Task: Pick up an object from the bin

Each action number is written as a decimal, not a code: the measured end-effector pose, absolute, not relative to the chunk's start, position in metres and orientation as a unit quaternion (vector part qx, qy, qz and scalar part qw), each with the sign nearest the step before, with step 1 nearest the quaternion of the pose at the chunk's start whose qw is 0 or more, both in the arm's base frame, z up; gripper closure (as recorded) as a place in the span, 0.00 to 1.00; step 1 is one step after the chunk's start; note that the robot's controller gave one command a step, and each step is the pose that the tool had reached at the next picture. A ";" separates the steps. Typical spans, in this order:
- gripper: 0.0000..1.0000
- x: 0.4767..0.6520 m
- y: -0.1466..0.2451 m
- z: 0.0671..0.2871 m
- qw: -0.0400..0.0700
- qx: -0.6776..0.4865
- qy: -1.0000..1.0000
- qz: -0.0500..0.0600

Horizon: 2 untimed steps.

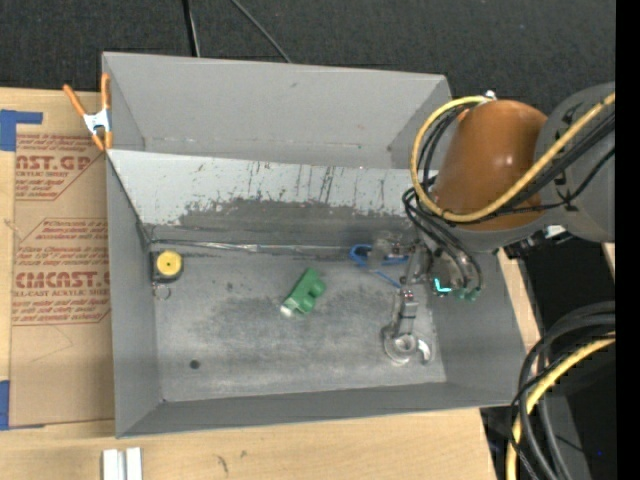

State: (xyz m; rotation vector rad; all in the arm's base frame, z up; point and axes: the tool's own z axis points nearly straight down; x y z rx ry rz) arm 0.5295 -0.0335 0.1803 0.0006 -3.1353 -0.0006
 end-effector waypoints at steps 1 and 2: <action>0.00 0.595 -0.011 0.097 0.000 -0.030 -1.000 -0.001; 0.00 0.564 0.047 0.068 0.001 0.017 -1.000 -0.001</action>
Offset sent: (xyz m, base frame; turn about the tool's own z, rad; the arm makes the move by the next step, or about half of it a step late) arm 0.0640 0.0198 -0.0781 0.0636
